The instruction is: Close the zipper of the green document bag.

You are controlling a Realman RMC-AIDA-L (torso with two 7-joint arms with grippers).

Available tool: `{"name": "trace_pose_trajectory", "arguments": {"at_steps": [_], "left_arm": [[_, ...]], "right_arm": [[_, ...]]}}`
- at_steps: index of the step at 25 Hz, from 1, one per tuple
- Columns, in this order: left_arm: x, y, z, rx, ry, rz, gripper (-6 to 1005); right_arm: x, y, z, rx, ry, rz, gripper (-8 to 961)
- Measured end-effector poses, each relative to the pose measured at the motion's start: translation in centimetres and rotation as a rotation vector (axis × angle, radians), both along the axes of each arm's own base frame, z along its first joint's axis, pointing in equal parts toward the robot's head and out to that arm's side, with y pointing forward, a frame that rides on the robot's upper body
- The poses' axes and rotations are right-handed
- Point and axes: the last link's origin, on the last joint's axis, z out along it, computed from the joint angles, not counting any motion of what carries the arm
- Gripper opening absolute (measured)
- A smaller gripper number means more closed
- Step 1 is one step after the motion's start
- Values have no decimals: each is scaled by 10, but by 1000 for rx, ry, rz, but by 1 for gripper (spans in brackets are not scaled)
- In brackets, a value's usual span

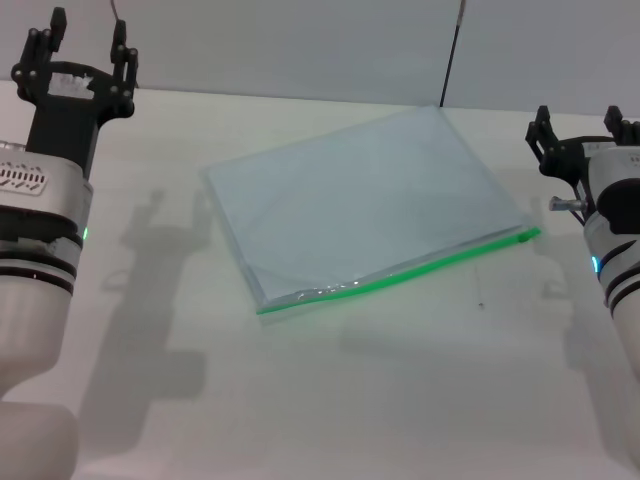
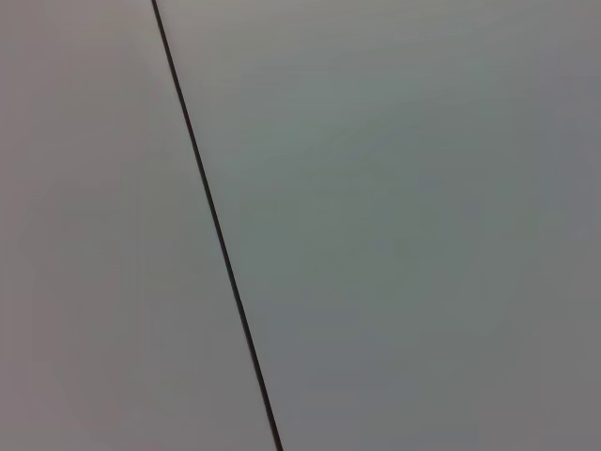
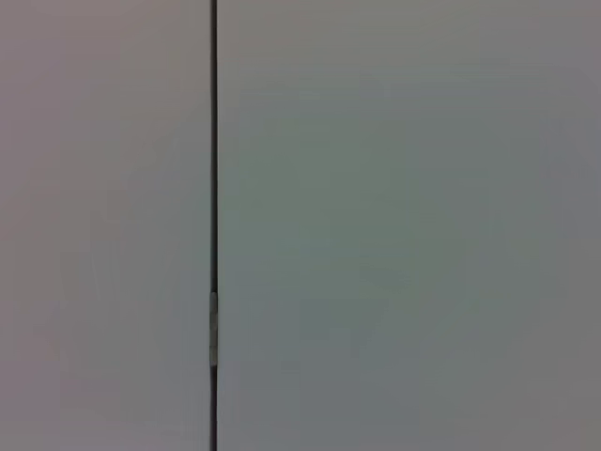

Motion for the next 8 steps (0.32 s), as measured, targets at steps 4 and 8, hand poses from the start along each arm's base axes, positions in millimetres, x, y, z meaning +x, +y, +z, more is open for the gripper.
{"name": "trace_pose_trajectory", "arguments": {"at_steps": [4,8], "left_arm": [[0,1,-1,-3,6,3,589],[0,1,-1,-4,10,4,589]], "right_arm": [[1,0,0,1,1,-1,837],[0,1,1,2,0,0,837]]}}
